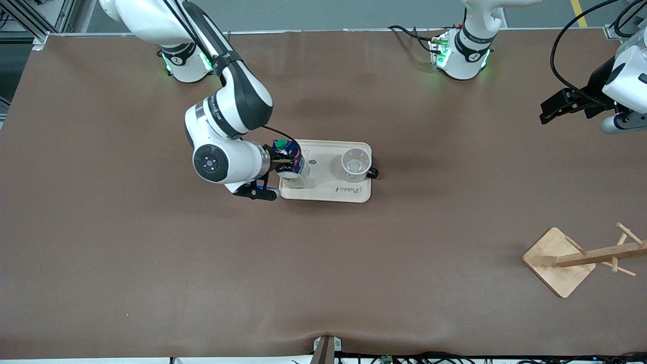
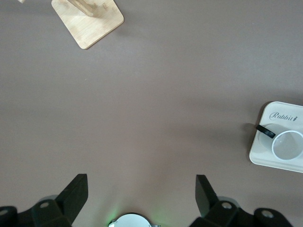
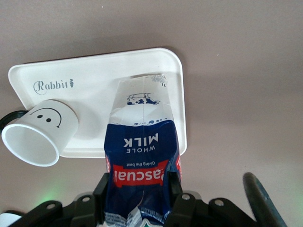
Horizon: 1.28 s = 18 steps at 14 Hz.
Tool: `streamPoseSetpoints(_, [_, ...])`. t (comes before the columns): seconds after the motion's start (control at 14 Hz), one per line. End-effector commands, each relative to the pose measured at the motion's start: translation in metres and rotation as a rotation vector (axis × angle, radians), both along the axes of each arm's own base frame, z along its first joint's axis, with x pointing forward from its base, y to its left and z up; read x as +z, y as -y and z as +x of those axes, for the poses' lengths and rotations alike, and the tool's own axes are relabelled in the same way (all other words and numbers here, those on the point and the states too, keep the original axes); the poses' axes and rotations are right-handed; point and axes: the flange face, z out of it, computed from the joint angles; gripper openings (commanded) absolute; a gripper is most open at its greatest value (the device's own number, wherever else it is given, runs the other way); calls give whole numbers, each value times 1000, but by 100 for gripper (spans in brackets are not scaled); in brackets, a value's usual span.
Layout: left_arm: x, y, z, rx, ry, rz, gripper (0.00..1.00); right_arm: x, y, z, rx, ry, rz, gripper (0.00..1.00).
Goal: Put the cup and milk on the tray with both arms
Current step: 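Carry the milk carton to the tray beside the mug, then lower the carton onto the tray and open the right gripper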
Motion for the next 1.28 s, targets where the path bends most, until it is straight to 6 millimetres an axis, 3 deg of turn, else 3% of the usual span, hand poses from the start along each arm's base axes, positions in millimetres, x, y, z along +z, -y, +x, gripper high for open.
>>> streamPoseSetpoints(0.0, [0,-1,-6,9,-5,3,100,1,-5,1,-6,10,-24,5])
streamPoseSetpoints(0.85, [-2,-1,-6,9,-10,3,100,-5,-6,0,-29,-3,-42,13])
streamPoseSetpoints(0.93, [-3,-1,-6,9,-10,3,100,-5,-6,0,-29,-3,-42,20])
streamPoseSetpoints(1.0, [-4,-1,-6,9,-13,3,100,-4,-6,0,-29,-2,-42,39])
streamPoseSetpoints(1.07, [-4,-1,-6,9,-13,3,100,-5,-6,0,-24,1,-47,99])
streamPoseSetpoints(1.21, [-5,-1,-6,9,-14,3,100,-5,-10,-3,-29,2,-64,100])
